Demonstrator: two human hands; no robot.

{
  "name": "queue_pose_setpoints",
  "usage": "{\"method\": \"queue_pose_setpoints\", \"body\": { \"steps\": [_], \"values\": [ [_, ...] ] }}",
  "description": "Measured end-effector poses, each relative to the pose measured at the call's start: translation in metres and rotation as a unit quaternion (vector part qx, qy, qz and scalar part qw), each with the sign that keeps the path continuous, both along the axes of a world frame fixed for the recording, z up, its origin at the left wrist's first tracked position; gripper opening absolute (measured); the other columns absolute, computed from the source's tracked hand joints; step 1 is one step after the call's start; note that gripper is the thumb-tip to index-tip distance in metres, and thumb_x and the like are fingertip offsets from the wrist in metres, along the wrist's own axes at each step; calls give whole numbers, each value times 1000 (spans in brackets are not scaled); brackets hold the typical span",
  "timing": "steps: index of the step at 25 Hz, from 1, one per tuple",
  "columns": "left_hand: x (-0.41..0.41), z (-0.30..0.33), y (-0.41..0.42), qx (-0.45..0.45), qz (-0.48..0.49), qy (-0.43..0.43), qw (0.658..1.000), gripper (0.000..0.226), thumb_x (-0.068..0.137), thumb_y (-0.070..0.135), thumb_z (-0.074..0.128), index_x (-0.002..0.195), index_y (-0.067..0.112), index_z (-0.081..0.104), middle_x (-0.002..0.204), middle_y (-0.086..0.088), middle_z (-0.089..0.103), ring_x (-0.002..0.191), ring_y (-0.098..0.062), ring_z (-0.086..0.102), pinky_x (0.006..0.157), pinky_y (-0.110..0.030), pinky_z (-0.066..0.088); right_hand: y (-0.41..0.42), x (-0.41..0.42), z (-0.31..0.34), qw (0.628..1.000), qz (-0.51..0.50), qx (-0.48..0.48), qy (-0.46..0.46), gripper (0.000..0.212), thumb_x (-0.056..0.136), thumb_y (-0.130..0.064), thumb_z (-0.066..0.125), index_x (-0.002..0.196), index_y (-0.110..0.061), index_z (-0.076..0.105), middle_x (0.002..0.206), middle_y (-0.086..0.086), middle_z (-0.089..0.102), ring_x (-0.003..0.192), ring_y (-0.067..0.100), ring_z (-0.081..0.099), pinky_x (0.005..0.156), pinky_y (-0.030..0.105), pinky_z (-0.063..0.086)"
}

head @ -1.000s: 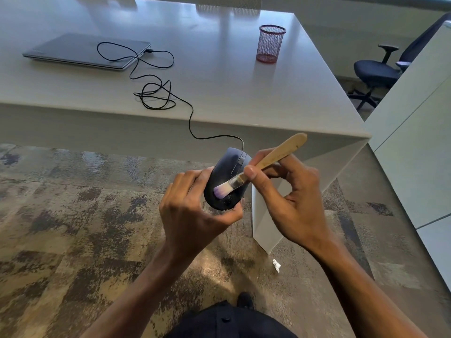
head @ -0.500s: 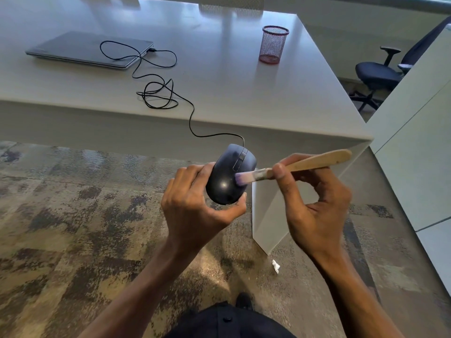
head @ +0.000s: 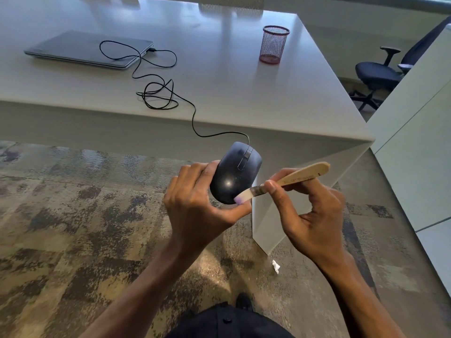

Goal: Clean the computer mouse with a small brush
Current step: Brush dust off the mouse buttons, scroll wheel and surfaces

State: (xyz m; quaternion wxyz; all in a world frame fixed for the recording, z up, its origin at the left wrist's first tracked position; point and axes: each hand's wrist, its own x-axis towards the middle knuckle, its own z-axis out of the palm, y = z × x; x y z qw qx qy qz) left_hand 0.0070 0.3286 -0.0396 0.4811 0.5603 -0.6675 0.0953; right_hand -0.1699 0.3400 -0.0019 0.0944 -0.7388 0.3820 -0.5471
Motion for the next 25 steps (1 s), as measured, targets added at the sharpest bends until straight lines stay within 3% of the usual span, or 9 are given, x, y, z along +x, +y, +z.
{"method": "queue_pose_setpoints", "body": {
  "steps": [4,10,13,17,21,23,25],
  "values": [
    [1,-2,-2,-5,-2,-6,1000,56,72,55,69,101,6,69,90,-6,67,79,-21,57,63,-37,48,-6,-2,4,996,-71,-42,-39,13,90,-14,62,102,-12,59,90,-11,62,79,-11,60,73,4,48],
    [-1,-2,0,7,-13,-5,1000,59,75,57,63,103,6,68,91,-6,67,79,-20,57,63,-39,49,1,14,4,998,46,9,-50,12,87,-9,66,99,-10,63,94,-21,63,85,-15,63,74,4,48],
    [-1,0,3,10,-9,7,1000,58,71,54,70,104,6,69,93,-6,67,80,-22,59,64,-39,50,-8,11,3,996,-13,33,-83,11,89,-17,64,100,-15,61,89,-36,62,83,-17,63,71,3,48],
    [2,0,7,15,-10,6,1000,60,67,52,74,104,5,69,94,-7,68,81,-22,60,64,-37,51,-17,2,7,990,-98,6,-98,11,92,-16,62,102,-15,60,95,-28,59,83,-17,61,71,6,50],
    [2,-1,7,28,-13,8,999,59,67,51,73,105,5,68,94,-6,68,82,-20,58,66,-36,50,-3,8,11,997,7,10,-81,10,89,-14,63,99,-13,62,93,-32,62,82,-13,64,71,6,50],
    [2,-2,7,35,-19,7,999,60,66,49,71,106,4,68,95,-8,67,82,-22,59,66,-37,50,3,10,10,994,84,42,-53,10,87,-11,64,97,-11,64,95,-28,63,81,-10,65,71,6,50],
    [3,-2,7,37,-28,20,999,61,64,46,70,106,3,67,96,-9,67,84,-23,59,66,-36,51,3,8,9,993,94,60,-30,9,87,-11,65,96,-10,65,92,-22,65,79,-10,65,71,5,49]
  ]
}}
